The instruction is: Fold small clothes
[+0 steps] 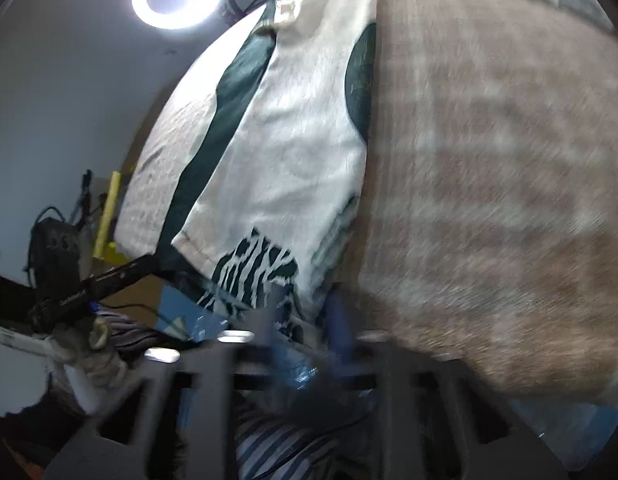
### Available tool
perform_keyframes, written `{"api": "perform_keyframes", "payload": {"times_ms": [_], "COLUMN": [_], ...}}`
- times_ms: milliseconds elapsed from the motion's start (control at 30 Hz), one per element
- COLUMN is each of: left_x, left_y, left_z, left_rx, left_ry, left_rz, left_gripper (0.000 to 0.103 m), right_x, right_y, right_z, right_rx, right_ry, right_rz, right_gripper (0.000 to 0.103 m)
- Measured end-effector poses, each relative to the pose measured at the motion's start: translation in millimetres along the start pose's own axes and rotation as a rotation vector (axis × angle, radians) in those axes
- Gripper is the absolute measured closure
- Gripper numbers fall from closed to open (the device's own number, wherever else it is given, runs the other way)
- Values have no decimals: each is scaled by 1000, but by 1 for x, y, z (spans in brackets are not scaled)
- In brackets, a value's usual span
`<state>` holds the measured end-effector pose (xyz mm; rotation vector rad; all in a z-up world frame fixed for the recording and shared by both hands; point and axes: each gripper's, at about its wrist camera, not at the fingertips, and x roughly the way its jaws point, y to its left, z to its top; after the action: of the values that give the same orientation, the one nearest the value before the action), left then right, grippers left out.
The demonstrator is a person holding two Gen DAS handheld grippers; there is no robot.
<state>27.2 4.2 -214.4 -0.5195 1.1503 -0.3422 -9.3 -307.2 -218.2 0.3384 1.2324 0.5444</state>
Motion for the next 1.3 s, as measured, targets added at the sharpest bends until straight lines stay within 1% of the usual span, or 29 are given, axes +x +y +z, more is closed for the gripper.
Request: {"api": "perform_keyframes", "payload": {"times_ms": [33,67,100,167,200,233,267,333,400,433,467,500,567,600,667,733,833,900,967,1000,1033,1067,1100,1133,1167,1200,1267,1300], "left_x": [2,2,0,-9,-13,-16,-18,-14,-10,-11,-18,-26,-42,-47,-51,-46,-20,-14,-14,-16,-18,-22,-26,-29,-28,-25,-18,-15], "left_y": [-1,-1,-1,-1,-1,-3,-6,-9,-6,-3,-1,-2,-6,-8,-10,-8,2,6,8,9,10,11,13,15,17,19,21,20], "left_z": [0,-1,-2,-1,0,0,1,2,2,3,6,10,19,22,26,24,12,4,1,1,3,7,9,11,14,16,17,17], "left_rx": [6,6,-3,-23,-30,-23,1,38,24,-2,-28,-30,-14,-5,16,28,8,15,8,5,4,-1,-7,-16,-33,-51,-63,-62], "left_ry": [13,13,8,-5,-12,-18,-24,-9,8,20,13,-5,-42,-50,-56,-47,22,42,57,61,57,40,22,9,8,23,47,59], "left_rz": [7,11,9,-16,-31,-35,-23,2,5,-14,-46,-63,-69,-69,-61,-30,4,8,-2,-13,-24,-28,-32,-35,-43,-56,-70,-70], "left_gripper": [98,99,102,102,103,103,103,103,103,103,103,103,103,103,103,103,103,103,103,99,85,75,59,55,55,55,55,57], "right_x": [4,3,4,-3,-8,-13,-17,-19,-10,-5,-2,-4,-19,-30,-38,-34,-11,8,13,13,12,9,5,2,0,-2,-1,0], "right_y": [-3,-5,-8,-14,-17,-18,-18,-15,-16,-16,-15,-16,-11,-7,-7,-7,-11,-9,-9,-6,-4,-3,-5,-7,-11,-15,-16,-17], "right_z": [-1,-2,-2,-3,-2,-1,0,2,2,1,1,0,3,7,10,11,9,5,1,0,0,1,1,2,1,1,3,4], "right_rx": [17,28,48,93,117,133,136,117,118,121,129,148,145,130,130,130,132,117,91,71,54,52,56,67,78,90,107,114], "right_ry": [5,-3,-4,-25,-39,-54,-70,-81,-53,-35,-24,-28,-79,-115,-134,-126,-58,-8,13,11,9,4,-3,-11,-20,-31,-34,-25], "right_rz": [20,40,64,116,155,188,201,188,160,143,136,152,211,222,234,222,159,98,62,53,59,69,77,92,112,124,140,147], "right_gripper": [98,99,100,101,101,101,101,101,101,101,101,102,102,102,102,102,102,102,102,98,97,97,95,83,75,60,59,59]}}
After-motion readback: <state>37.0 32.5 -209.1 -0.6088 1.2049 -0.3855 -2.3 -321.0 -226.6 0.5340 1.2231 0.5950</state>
